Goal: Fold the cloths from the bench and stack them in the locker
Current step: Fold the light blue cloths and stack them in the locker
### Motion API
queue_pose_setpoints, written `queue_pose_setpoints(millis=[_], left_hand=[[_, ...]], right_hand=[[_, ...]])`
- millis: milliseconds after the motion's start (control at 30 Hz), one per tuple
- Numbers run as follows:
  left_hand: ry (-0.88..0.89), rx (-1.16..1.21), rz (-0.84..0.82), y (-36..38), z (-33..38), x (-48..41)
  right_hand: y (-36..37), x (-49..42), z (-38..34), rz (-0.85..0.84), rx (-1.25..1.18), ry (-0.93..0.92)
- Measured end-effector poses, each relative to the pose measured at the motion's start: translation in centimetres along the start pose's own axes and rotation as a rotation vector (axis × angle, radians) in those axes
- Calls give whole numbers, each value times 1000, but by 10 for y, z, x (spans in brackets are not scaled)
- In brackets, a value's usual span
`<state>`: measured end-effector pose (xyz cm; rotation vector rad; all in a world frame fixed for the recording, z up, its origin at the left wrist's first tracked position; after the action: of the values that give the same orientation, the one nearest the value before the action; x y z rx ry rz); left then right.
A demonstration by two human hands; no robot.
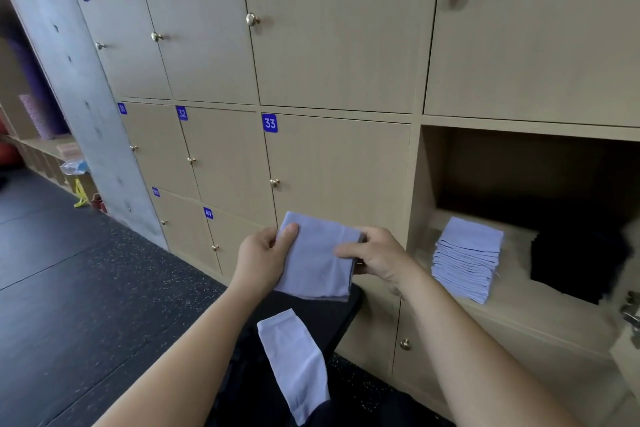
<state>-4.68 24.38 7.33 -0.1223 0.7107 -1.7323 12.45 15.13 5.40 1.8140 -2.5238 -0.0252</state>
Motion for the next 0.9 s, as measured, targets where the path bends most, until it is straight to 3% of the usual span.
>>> queue_pose_setpoints(millis=[167,367,467,633,900], left_hand=[[-10,99,93,22,0,8],[-19,38,135,48,19,13],[-67,19,18,79,20,15],[-202,311,-346,155,13,30],[-132,180,-426,217,38,45]], right_hand=[[-19,11,20,114,-276,32],[-53,21,27,259,130,-14],[-83,27,28,390,177,-57],[-143,51,50,583,152,-47],[-213,79,75,734,225,-16]])
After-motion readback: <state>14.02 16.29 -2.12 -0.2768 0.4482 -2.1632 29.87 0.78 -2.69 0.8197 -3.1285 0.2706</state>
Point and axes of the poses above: each hand's wrist, its own x-axis away from the middle knuckle, its own y-axis out of the palm, z = x × y, the point moved 10 cm from there along -x, towards the middle knuckle, and after that the axes turned 4 degrees about -x, right-handed, at the moved point
